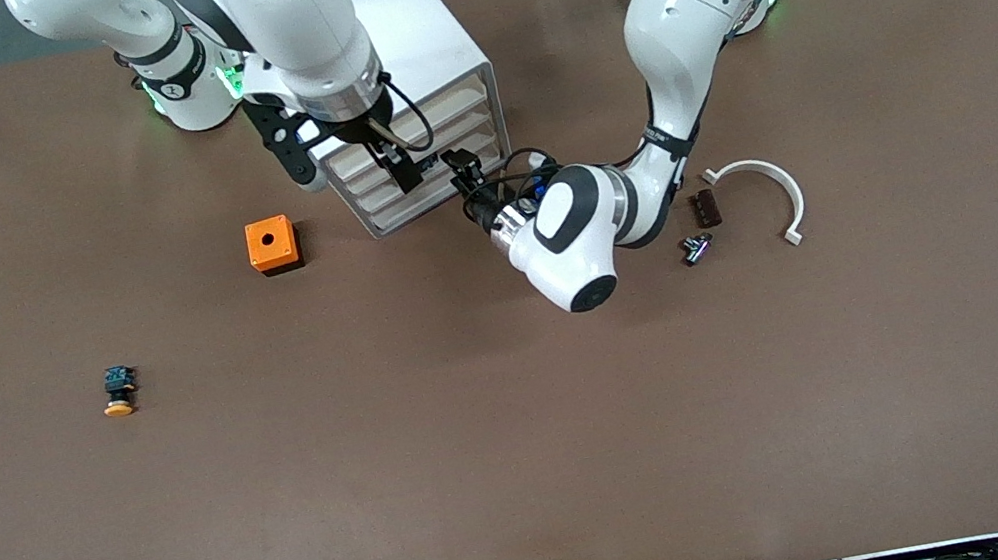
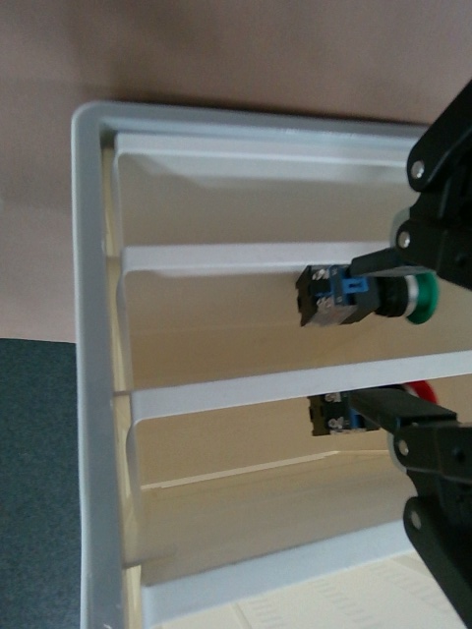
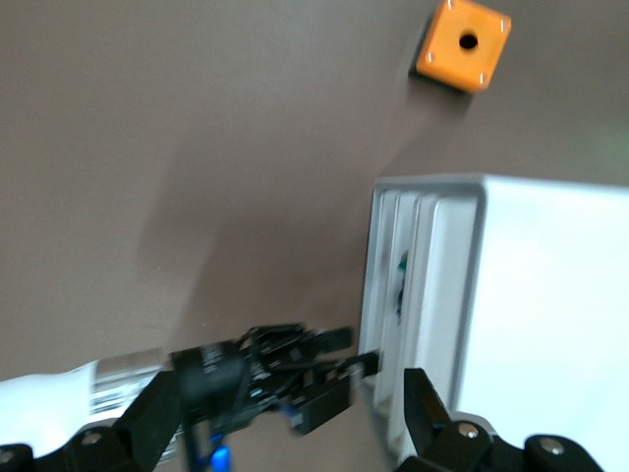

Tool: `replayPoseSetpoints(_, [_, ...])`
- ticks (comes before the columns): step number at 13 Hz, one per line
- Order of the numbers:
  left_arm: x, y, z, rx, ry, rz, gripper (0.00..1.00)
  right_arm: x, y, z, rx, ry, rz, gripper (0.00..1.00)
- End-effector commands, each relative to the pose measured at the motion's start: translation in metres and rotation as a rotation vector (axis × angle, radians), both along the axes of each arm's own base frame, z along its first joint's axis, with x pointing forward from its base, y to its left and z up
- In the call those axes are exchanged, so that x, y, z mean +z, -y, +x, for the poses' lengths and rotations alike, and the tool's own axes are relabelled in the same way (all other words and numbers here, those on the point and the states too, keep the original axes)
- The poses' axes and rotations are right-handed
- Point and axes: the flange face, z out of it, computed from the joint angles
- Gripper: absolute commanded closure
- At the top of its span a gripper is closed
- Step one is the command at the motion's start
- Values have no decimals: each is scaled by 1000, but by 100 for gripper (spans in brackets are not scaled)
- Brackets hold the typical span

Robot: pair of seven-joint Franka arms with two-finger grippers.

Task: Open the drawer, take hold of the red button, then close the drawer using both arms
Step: 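Pull the drawer open with the left gripper while the right gripper reaches in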

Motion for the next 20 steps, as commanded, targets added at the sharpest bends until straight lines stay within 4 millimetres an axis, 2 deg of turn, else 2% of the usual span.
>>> replayPoseSetpoints(1, [5, 11, -5, 8, -18, 2, 46, -7, -19, 17, -70, -26, 16, 0])
replayPoseSetpoints(5, [11, 20, -12, 4, -25, -13, 46, -11, -25, 13, -58, -29, 11, 0])
replayPoseSetpoints(8, [8, 28, -22, -14, -21, -15, 46, -16, -26, 14, -50, -34, 6, 0])
replayPoseSetpoints(12, [7, 35, -28, -12, -33, -23, 67, -16, -19, 20, -61, -33, 8, 0])
replayPoseSetpoints(17, [6, 36, -22, 23, -10, -42, 88, -15, -9, 29, -79, -33, 7, 0])
replayPoseSetpoints(18, [6, 35, -21, 25, -10, -41, 98, -15, -8, 30, -81, -33, 7, 0])
replayPoseSetpoints(20, [6, 30, -15, 30, -1, -48, 99, -12, -6, 33, -88, -28, 10, 0])
